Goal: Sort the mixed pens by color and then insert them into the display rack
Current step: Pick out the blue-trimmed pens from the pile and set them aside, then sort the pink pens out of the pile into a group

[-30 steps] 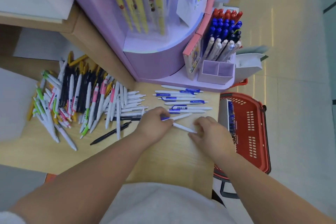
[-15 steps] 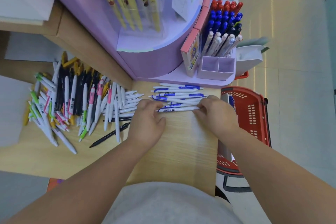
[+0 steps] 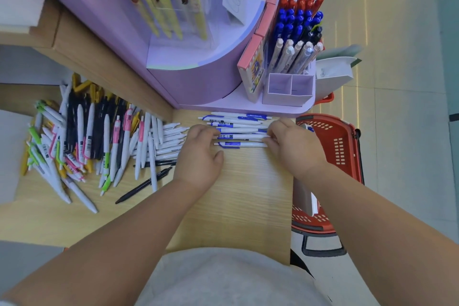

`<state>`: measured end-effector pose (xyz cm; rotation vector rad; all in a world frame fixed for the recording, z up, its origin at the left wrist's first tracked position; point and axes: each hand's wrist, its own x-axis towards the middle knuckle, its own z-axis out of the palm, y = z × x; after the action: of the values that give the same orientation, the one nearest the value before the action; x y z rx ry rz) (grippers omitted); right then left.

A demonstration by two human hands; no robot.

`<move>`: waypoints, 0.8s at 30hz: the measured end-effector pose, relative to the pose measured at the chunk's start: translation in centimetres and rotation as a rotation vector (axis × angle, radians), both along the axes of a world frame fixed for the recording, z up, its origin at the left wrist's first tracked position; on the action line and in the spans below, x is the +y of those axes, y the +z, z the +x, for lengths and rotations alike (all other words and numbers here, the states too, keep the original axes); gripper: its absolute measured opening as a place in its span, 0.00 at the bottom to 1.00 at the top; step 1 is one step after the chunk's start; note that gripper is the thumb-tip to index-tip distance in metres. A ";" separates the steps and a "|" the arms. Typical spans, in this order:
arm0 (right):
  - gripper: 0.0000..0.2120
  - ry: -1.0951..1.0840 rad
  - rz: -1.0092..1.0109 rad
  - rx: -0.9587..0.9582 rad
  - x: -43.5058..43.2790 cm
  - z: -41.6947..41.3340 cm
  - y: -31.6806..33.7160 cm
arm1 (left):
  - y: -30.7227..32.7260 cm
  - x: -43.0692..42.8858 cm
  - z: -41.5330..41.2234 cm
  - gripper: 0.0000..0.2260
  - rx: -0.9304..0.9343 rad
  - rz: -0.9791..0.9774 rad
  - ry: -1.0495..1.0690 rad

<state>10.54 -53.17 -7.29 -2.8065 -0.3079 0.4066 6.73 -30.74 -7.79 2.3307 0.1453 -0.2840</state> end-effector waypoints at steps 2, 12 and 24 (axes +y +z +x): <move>0.10 -0.052 0.020 -0.018 0.1 0.3 -0.1 | 0.1 0.1 0.3 0.20 -0.022 0.046 0.015; 0.21 -0.290 0.066 0.043 -0.5 -1.3 -0.9 | -0.7 1.2 2.3 0.18 -0.097 0.409 -0.121; 0.22 -0.380 0.087 0.090 1.0 -1.2 -0.8 | 0.1 -0.2 3.3 0.11 -0.163 0.230 -0.266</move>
<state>9.35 -52.18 -8.13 -2.6675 0.2204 0.4161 10.07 -30.98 -7.68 2.5918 -0.2253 -0.2156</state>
